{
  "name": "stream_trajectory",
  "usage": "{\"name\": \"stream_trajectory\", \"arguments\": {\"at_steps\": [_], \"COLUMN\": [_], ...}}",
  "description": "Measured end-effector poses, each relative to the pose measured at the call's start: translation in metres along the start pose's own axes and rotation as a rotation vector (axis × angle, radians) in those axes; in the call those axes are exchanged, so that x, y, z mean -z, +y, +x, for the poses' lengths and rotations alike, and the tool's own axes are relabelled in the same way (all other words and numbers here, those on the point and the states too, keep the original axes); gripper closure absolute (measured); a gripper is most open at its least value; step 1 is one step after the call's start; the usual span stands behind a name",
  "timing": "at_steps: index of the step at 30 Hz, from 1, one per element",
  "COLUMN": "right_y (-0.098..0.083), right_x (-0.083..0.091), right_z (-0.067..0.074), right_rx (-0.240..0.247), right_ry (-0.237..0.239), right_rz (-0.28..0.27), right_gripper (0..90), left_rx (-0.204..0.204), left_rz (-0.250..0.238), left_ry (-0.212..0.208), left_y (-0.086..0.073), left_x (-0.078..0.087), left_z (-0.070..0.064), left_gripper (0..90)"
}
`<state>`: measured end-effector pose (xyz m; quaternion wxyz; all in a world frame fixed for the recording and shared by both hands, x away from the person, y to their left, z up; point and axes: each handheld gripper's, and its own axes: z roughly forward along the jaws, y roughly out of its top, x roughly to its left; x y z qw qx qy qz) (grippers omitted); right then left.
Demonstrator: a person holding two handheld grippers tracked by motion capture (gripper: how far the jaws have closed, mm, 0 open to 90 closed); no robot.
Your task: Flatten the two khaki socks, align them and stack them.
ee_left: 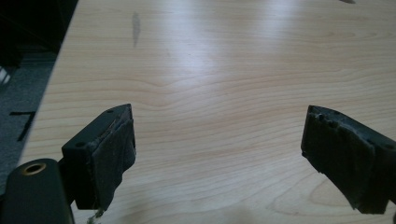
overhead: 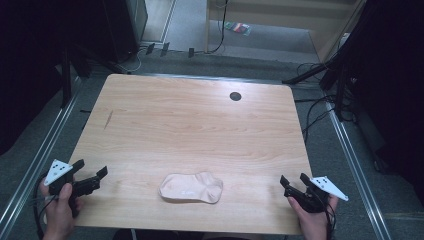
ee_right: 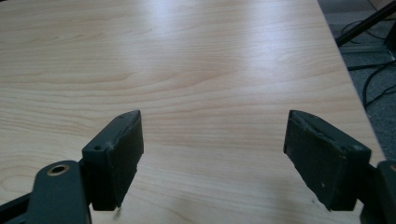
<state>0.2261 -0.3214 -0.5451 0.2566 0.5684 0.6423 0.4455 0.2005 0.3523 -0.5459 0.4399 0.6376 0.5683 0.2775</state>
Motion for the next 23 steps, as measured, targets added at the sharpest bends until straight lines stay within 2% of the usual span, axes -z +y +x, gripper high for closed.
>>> {"name": "stream_trajectory", "arguments": {"at_steps": [4,7,10,12,17,18,20,23], "right_y": [-0.004,-0.005,-0.007,-0.008,-0.01,-0.01,-0.01,-0.01], "right_x": [0.006,0.011,0.015,0.017,0.02,0.02,0.019,0.02], "right_z": [-0.008,-0.012,-0.015,-0.017,-0.019,-0.02,-0.021,-0.021], "right_rx": [0.004,0.003,0.009,0.006,-0.032,-0.04,-0.048,-0.04], "right_ry": [-0.012,-0.018,-0.027,-0.034,-0.029,-0.026,-0.025,-0.042], "right_rz": [0.001,-0.001,0.008,0.032,0.03,0.036,0.036,0.02], "right_gripper": [20.2,19.4,13.4,13.0,12.9,13.1,13.2,14.4], "left_rx": [-0.007,0.006,0.006,0.011,0.011,-0.018,-0.03,-0.02], "left_rz": [-0.001,-0.006,-0.008,-0.009,0.002,0.019,0.019,0.022], "left_ry": [0.027,0.045,0.051,0.042,0.026,0.03,0.03,0.024], "left_y": [-0.002,-0.004,-0.006,-0.008,-0.01,-0.01,-0.01,-0.009], "left_x": [0.007,0.013,0.017,0.019,0.014,0.011,0.011,0.01], "left_z": [0.01,0.019,0.024,0.027,0.024,0.02,0.018,0.019], "left_gripper": [10.4,10.4,10.4,10.4,10.4,10.4,10.6,10.8]}}
